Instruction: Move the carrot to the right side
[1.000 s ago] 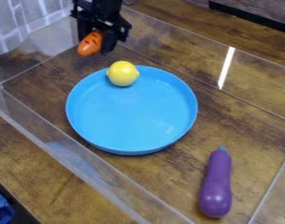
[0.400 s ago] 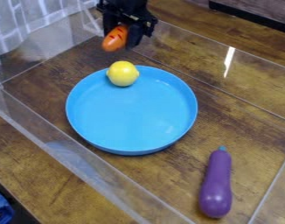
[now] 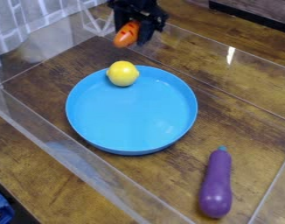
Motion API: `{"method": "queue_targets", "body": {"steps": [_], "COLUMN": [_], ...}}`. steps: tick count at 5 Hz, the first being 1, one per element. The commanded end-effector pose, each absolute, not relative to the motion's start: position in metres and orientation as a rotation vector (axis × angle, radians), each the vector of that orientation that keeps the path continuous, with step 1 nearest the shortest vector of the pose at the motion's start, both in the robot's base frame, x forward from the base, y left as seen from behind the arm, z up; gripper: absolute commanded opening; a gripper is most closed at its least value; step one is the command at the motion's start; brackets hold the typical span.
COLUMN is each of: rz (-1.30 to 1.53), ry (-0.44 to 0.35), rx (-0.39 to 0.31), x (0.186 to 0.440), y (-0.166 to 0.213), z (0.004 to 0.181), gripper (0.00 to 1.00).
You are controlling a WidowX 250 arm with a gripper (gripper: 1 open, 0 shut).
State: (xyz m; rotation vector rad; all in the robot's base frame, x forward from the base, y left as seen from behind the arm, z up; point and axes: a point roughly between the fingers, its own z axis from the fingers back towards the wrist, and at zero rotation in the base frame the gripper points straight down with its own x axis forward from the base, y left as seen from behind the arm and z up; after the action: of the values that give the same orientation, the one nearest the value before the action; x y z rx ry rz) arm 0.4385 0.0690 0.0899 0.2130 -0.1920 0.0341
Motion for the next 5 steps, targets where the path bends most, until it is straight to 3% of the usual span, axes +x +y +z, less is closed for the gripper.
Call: {"method": "queue_targets", "body": {"steps": [1,5], "rz": [0.022,0.017], "ry": [-0.307,-0.338], "rx": [0.205,0.15], "x": [0.449,0.445], "y": [0.06,0.042], "z": [0.123,0.11], "gripper": [0.0,0.0]}}
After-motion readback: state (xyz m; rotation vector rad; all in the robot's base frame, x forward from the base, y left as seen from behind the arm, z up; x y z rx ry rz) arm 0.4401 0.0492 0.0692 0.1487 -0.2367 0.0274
